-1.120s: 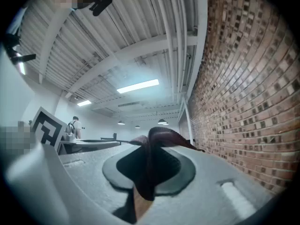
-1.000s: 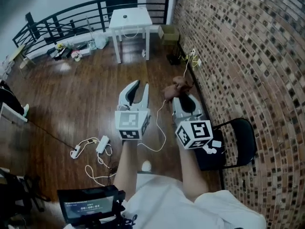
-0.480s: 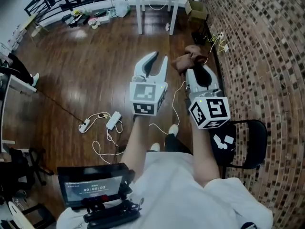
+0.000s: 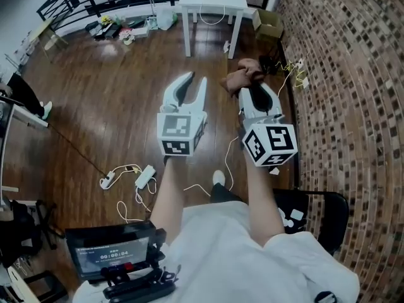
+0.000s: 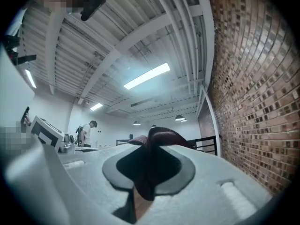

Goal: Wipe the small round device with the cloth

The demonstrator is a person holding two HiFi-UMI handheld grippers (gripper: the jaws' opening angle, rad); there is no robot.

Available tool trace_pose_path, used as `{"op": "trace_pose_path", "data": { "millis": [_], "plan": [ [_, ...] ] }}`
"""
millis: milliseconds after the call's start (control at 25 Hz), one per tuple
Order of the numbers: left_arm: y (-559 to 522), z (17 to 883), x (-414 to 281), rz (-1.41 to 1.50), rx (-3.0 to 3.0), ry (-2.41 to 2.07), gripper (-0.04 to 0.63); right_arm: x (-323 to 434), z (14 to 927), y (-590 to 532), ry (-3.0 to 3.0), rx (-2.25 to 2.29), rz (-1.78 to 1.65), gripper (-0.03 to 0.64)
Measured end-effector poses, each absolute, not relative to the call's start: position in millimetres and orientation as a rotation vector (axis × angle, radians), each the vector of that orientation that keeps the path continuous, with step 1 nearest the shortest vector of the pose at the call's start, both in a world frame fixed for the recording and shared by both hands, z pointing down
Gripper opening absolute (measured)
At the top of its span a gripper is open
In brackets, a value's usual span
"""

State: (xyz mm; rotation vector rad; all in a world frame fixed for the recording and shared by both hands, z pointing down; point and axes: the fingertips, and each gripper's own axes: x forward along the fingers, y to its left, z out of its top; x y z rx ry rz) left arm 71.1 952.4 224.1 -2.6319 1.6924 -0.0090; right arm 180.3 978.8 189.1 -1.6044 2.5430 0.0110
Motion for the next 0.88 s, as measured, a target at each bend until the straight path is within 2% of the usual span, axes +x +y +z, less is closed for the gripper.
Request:
{"op": "trace_pose_path", "data": {
  "millis": [440,880],
  "plan": [
    [798,205,103,-0.007,-2.545,1.789,0.112,228,185,803,2.545,-1.521,-0.021,0.040],
    [670,229,67,-0.033,-2.581,1.786,0.112,190,218,677,2.565,-1.567,-0.078,0.040]
  ]
}}
